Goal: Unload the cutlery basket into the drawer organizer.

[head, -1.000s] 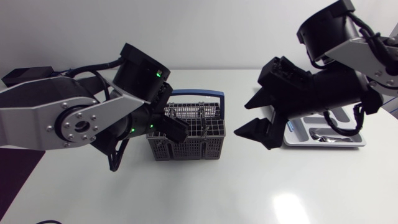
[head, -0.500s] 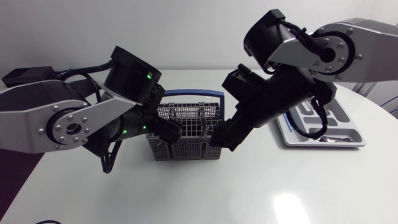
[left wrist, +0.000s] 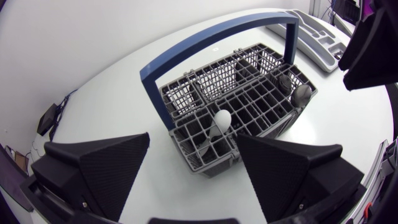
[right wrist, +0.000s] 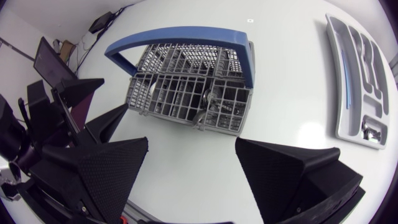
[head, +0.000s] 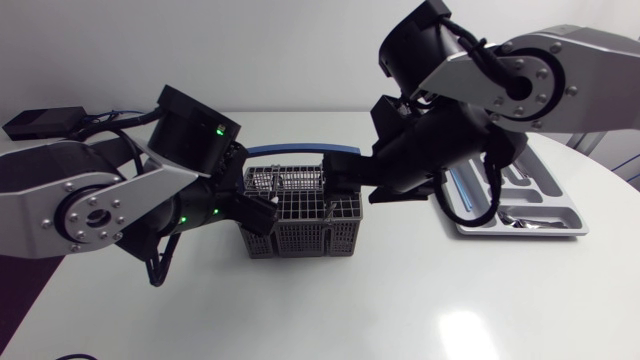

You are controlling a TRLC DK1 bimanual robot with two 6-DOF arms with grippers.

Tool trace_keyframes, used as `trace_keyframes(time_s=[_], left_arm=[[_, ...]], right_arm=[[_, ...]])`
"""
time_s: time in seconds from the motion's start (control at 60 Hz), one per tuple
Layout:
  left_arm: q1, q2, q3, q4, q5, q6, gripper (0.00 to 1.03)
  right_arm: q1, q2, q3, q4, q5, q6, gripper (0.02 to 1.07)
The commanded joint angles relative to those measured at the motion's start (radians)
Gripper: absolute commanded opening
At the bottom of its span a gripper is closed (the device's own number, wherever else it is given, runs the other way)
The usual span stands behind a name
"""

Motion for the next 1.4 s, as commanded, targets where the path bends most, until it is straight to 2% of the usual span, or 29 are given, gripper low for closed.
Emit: trace_keyframes(time_s=[0.0,0.083,0.133,0.217,0.35,0.433,0.55,0.6,0.7,0.783,0.883,1.033,1.1,1.15,1.3,1.383], left_arm=[[0.012,-0.021,-0.029,0.000,0.002,0.001,0.98],[0.018,-0.027,-0.035,0.000,0.002,0.002,0.98],[0.022,-0.031,-0.038,0.000,0.002,0.002,0.98],[0.025,-0.034,-0.046,0.005,0.004,0.002,0.98],[0.028,-0.037,-0.053,0.008,0.004,0.001,0.98],[0.039,-0.037,-0.061,0.011,0.012,0.002,0.98],[0.051,-0.050,-0.087,0.046,0.030,0.010,0.98],[0.051,-0.054,-0.095,0.058,0.031,0.013,0.98],[0.056,-0.056,-0.104,0.072,0.036,0.013,0.98],[0.061,-0.056,-0.112,0.081,0.042,0.013,0.98],[0.067,-0.056,-0.121,0.098,0.053,0.015,0.98],[0.071,-0.056,-0.130,0.106,0.054,0.018,0.98],[0.073,-0.056,-0.132,0.107,0.054,0.018,0.98],[0.073,-0.056,-0.135,0.107,0.054,0.018,0.98],[0.073,-0.056,-0.136,0.109,0.054,0.018,0.98],[0.073,-0.056,-0.136,0.110,0.054,0.018,0.98]], right_arm=[[0.025,0.034,0.026,0.017,0.012,0.118,1.03],[0.035,0.057,0.032,0.008,0.012,0.178,1.03],[0.035,0.062,0.016,0.008,0.005,0.300,1.03],[0.029,0.060,-0.035,0.119,-0.001,0.438,1.02],[0.038,0.100,-0.012,0.108,0.000,0.558,1.01],[0.038,0.137,0.006,0.096,-0.001,0.595,0.96],[0.022,0.212,0.072,-0.018,-0.020,0.610,0.95],[0.021,0.220,0.072,-0.016,-0.026,0.612,0.95],[0.025,0.220,0.071,0.008,-0.018,0.629,0.87],[0.035,0.221,0.082,0.017,0.000,0.632,0.86],[0.036,0.230,0.091,0.040,0.040,0.642,0.70],[0.038,0.253,0.103,0.063,0.085,0.633,0.65],[0.038,0.262,0.109,0.063,0.108,0.630,0.52],[0.041,0.264,0.108,0.071,0.121,0.629,0.46],[0.056,0.267,0.108,0.071,0.134,0.627,0.43],[0.061,0.267,0.106,0.071,0.143,0.624,0.33]])
